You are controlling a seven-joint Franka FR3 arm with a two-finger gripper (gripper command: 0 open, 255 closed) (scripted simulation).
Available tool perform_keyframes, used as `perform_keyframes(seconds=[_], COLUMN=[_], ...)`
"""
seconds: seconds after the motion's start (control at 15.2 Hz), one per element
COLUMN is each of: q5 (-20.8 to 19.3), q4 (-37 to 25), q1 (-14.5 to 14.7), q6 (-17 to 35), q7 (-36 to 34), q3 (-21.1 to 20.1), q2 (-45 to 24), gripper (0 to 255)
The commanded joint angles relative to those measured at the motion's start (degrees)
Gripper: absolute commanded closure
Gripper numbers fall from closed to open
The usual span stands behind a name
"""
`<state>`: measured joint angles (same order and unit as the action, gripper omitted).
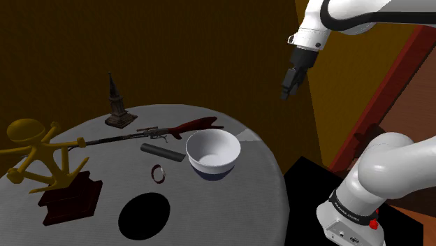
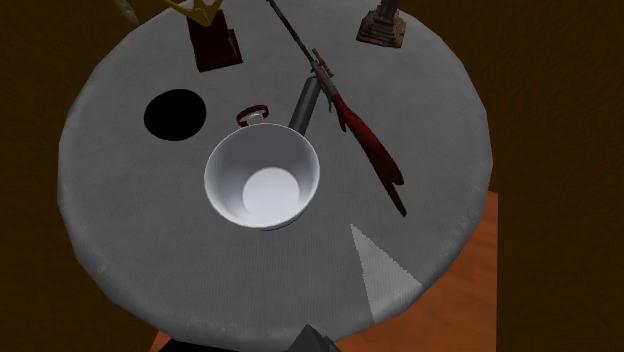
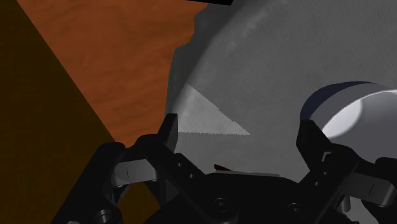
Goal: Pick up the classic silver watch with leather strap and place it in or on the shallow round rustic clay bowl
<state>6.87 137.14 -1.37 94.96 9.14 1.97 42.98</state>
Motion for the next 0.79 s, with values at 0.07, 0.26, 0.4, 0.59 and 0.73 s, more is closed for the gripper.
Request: perform_keyframes(seconds=[0.07,0.26,0.4,0.59,0.73], q5=[0.6,2.4,3.4,4.4,4.8], q4=[0.1,0.1,-0.3,-1.5,-2.7], q1=[0.4,1.7,2.5,3.5,4.0], q6=[1.1,4.5,6.7,10.0,12.2], q7=[-1.3,-5.0,-7.5,-11.2,-13.7], q3=[-1.2,-4.9,-7.3,-10.9,-13.2], q2=[-0.8,-3.7,-6.0,-10.0,-13.0], gripper=[0,0,0,0,0])
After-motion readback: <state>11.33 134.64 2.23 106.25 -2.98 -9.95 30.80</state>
